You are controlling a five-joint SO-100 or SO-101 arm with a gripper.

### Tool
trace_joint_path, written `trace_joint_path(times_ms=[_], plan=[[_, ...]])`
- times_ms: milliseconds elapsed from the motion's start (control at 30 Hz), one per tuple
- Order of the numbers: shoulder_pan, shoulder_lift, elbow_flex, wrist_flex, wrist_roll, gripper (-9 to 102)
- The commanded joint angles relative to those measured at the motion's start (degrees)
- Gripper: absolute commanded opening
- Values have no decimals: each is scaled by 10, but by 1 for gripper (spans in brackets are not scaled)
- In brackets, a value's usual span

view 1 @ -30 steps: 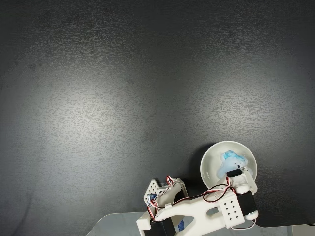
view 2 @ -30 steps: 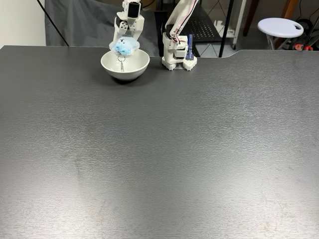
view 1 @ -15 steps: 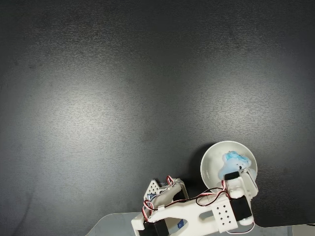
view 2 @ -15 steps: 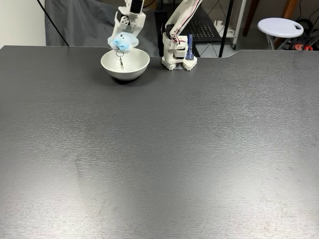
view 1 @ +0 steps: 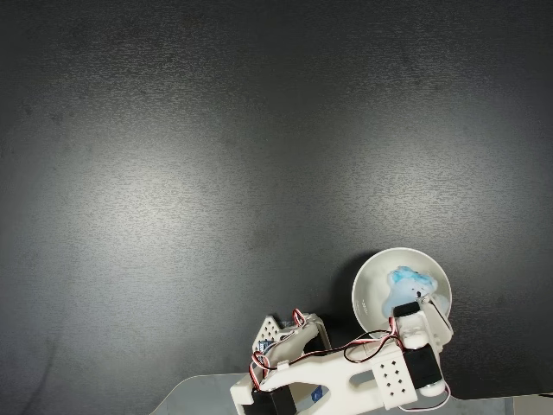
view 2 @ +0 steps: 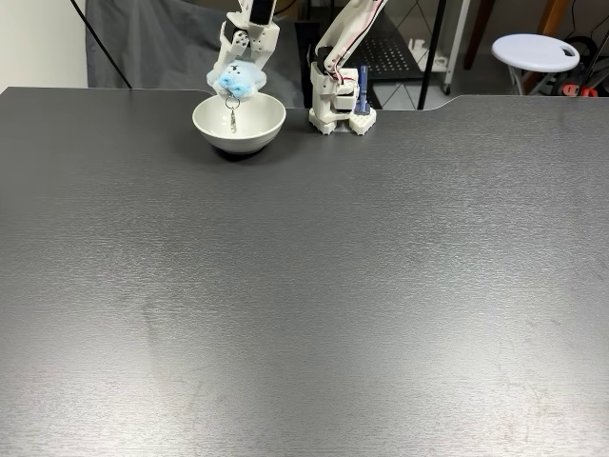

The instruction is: Grasp a skyblue doll and put it in the white bowl.

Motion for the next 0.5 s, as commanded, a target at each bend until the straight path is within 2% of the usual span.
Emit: trace_joint_path(times_ms=[0,233,333,467], plan=[[25,24,11,26,-52,14],[26,25,48,33,-86,38],[26,25,53,30,-87,43],[26,25,53,31,-87,43]])
